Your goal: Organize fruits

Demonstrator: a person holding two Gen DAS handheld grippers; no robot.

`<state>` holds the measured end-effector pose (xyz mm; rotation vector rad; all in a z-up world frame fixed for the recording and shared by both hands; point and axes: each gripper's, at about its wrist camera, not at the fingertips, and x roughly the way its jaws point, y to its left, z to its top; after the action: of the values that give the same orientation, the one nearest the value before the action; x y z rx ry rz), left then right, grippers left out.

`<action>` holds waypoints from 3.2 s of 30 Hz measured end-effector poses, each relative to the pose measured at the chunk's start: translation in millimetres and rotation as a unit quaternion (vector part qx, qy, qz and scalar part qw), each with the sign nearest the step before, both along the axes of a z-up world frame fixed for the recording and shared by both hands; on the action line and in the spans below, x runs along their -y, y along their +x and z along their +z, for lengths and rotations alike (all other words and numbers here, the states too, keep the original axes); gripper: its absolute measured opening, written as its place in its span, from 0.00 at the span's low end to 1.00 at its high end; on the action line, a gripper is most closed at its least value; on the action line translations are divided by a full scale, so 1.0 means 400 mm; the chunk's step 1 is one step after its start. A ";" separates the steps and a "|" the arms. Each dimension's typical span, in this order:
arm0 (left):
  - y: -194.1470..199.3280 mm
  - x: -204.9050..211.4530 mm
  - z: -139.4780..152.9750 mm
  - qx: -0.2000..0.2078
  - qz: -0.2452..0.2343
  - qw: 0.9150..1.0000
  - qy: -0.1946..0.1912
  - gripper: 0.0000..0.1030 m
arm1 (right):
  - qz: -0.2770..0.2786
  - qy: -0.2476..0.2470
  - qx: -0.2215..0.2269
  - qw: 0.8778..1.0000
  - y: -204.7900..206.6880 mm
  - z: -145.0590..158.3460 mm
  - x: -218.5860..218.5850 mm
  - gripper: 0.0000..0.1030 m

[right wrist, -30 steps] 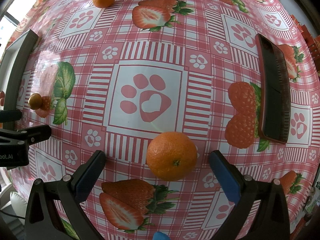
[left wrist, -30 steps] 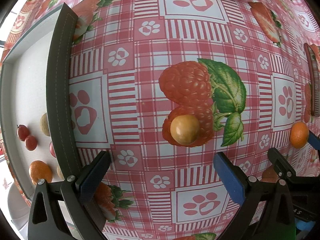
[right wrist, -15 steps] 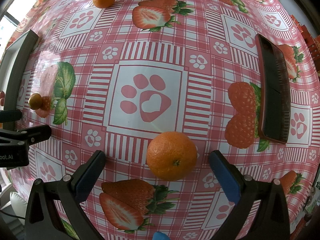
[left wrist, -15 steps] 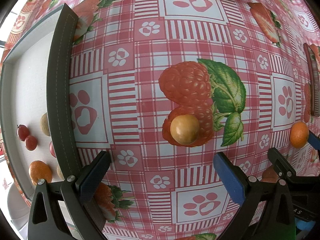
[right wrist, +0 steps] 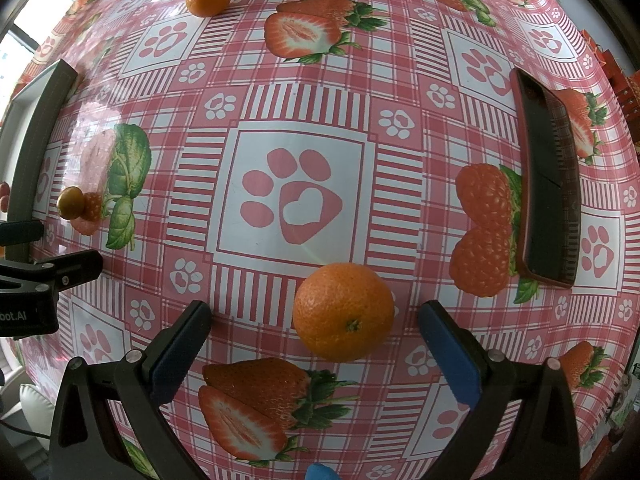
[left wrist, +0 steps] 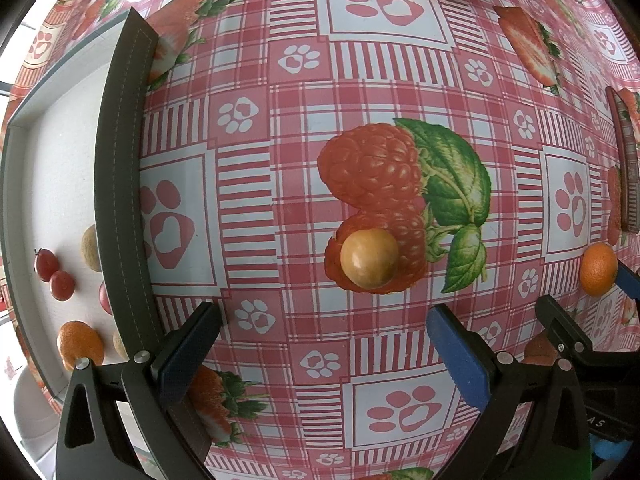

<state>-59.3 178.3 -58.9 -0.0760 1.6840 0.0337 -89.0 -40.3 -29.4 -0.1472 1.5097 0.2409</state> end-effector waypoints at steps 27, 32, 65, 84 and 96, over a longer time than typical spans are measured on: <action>-0.010 0.001 0.006 0.018 -0.002 1.000 0.001 1.00 | 0.004 0.007 0.013 1.000 -0.009 0.008 0.005 1.00; -0.020 0.004 0.013 0.043 -0.003 0.999 0.002 1.00 | 0.003 0.010 0.022 1.000 -0.017 0.009 0.008 1.00; -0.023 -0.043 0.087 0.114 0.000 0.993 0.014 1.00 | -0.037 0.051 -0.037 0.997 0.079 0.048 0.078 0.99; 0.074 0.052 0.081 0.103 -0.027 0.994 0.025 0.68 | -0.033 0.038 -0.076 0.996 0.162 0.025 0.024 0.41; 0.027 0.097 0.180 0.119 -0.018 0.991 -0.056 0.27 | -0.059 0.082 -0.095 0.990 0.081 0.057 0.070 0.41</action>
<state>-48.7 139.7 13.0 -0.1292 1.4482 -0.0929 -56.7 -68.4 -6.7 0.0995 1.6745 0.2893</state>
